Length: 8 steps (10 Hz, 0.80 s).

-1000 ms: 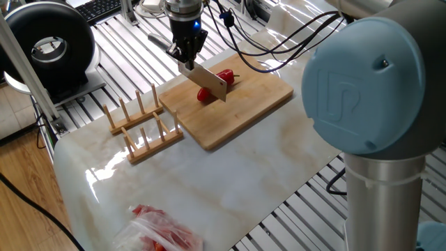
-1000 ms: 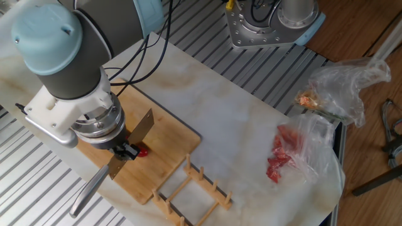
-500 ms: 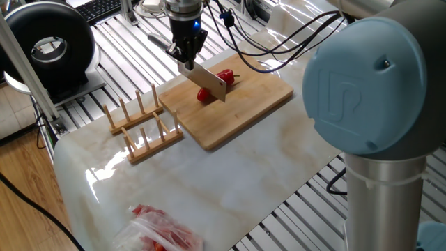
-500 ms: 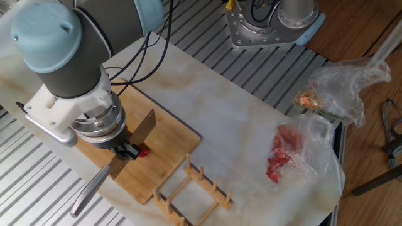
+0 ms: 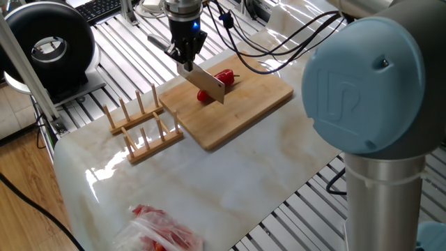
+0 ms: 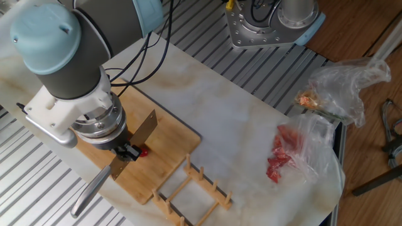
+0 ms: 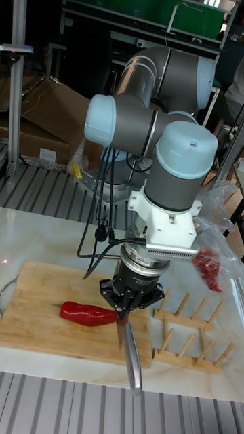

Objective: Chop the chili peppers

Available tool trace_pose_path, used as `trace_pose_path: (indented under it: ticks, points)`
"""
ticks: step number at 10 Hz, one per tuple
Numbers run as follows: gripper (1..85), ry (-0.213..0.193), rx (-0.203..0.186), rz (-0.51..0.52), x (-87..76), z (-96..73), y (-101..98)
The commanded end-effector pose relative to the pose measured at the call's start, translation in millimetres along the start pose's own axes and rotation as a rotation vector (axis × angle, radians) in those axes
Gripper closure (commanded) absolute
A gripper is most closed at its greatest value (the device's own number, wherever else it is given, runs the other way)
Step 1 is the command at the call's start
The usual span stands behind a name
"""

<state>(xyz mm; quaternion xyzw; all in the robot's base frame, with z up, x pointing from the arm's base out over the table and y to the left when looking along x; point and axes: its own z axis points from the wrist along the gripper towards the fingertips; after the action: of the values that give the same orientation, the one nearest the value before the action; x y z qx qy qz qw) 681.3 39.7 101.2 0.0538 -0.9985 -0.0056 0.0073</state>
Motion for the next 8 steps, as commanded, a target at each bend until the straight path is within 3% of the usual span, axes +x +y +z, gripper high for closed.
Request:
trace_pose_path:
  ticks: [1,8]
  points:
    - [84.3,-0.002,0.016,0.015,-0.5,4.1,1.4]
    - [84.3,-0.007,0.042,0.034,0.3,9.2,4.2]
